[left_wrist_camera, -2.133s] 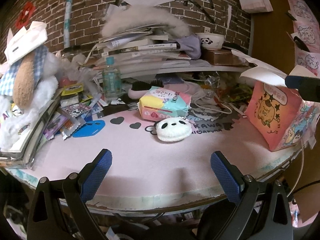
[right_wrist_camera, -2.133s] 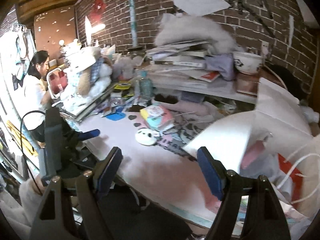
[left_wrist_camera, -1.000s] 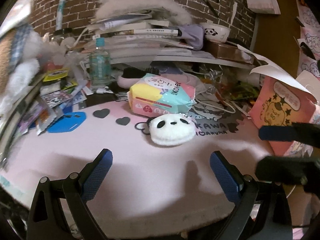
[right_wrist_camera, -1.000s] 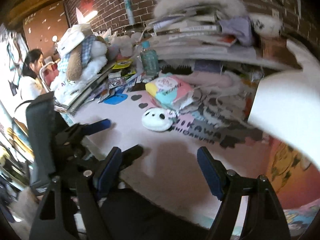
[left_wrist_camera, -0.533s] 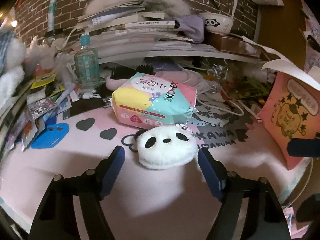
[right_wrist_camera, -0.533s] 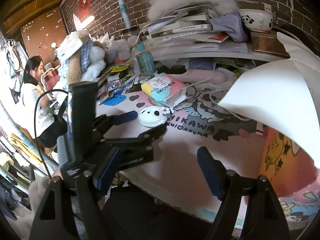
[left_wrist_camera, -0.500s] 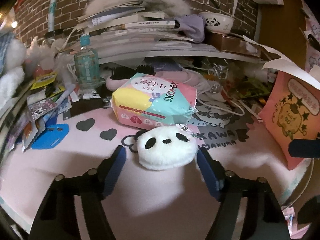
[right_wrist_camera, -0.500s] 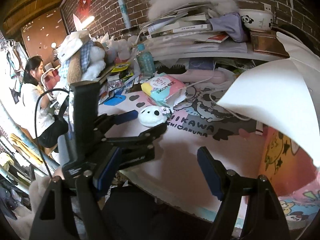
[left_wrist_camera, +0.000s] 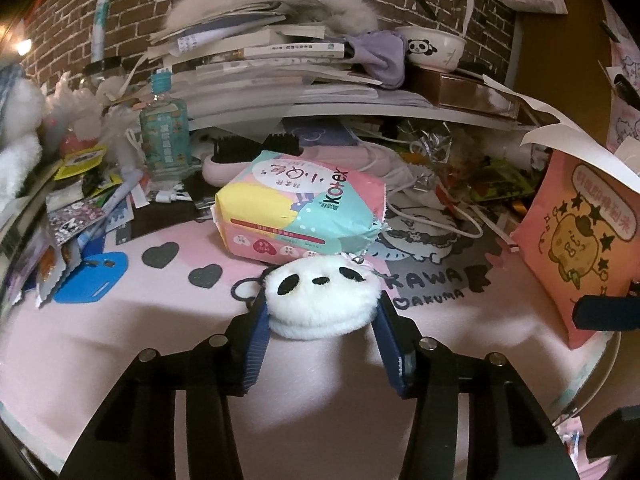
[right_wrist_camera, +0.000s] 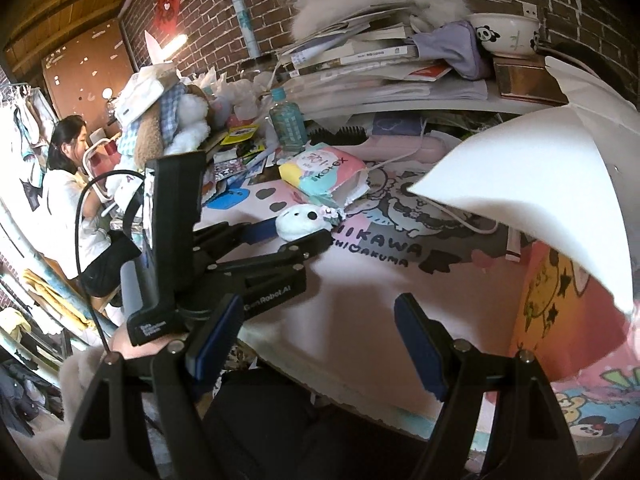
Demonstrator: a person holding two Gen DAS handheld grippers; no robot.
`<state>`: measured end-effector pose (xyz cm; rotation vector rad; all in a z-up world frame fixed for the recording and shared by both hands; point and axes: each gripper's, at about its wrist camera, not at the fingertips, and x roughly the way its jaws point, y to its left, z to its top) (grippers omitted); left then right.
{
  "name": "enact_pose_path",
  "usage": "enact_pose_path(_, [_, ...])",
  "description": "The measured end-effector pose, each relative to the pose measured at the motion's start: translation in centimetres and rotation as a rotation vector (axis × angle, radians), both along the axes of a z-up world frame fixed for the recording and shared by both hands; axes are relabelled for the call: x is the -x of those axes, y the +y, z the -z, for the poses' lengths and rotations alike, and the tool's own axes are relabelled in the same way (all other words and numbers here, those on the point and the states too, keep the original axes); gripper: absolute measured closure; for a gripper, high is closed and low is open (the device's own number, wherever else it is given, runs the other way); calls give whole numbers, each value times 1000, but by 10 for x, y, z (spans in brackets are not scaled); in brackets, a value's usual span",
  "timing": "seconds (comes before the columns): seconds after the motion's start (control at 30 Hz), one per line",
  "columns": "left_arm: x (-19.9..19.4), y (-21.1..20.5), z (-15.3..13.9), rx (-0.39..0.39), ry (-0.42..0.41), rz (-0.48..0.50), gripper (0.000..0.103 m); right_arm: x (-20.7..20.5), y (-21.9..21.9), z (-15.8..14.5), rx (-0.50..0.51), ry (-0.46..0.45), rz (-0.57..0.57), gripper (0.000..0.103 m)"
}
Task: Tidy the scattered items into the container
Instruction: 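Lift the panda plush and carry it toward the paper bag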
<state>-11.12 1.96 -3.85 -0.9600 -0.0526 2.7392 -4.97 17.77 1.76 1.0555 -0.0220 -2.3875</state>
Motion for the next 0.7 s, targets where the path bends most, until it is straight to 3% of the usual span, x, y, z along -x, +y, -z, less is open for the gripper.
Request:
enact_pose_path(0.33, [-23, -9, -43, 31, 67, 7, 59, -2, 4, 5, 19, -4, -24, 27])
enact_pose_path(0.7, [-34, 38, -125, 75, 166, 235, 59, -11, 2, 14, 21, 5, -67, 27])
